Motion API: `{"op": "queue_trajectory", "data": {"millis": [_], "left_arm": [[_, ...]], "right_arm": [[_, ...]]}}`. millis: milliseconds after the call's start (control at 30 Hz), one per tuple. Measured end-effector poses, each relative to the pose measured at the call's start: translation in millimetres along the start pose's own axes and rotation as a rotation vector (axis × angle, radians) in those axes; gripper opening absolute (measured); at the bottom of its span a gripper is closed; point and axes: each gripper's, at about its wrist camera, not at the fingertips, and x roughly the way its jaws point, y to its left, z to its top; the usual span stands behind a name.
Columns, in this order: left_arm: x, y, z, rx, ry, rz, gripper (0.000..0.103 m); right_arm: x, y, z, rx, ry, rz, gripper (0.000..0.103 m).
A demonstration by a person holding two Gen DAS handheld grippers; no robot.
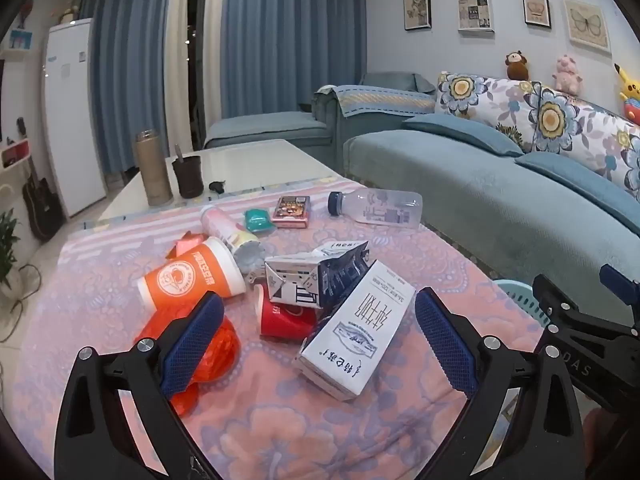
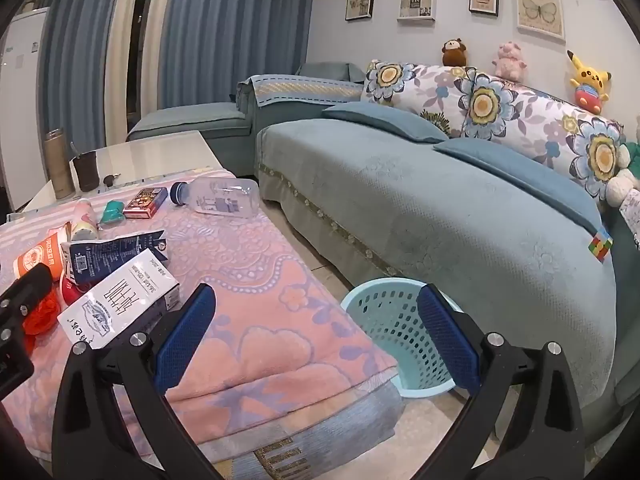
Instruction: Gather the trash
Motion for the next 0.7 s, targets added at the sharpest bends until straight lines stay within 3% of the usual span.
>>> {"op": "queue_trajectory", "data": {"millis": [67, 133, 700], "left_arm": [[3, -1, 1, 0.011, 0.003, -0.005, 0.093], [-18, -1, -1, 0.010, -0.069, -0.026, 0.092], [-24, 9, 12, -0.001, -0.060, -0.034, 0.092]], "right_arm": [[-1, 1, 0, -0.002, -0.007, 0.000, 0.096], [-3, 4, 0, -0.009, -0.022, -0.001, 0.096], [-4, 4, 2, 0.000, -0.006, 0.021, 0.096]]}}
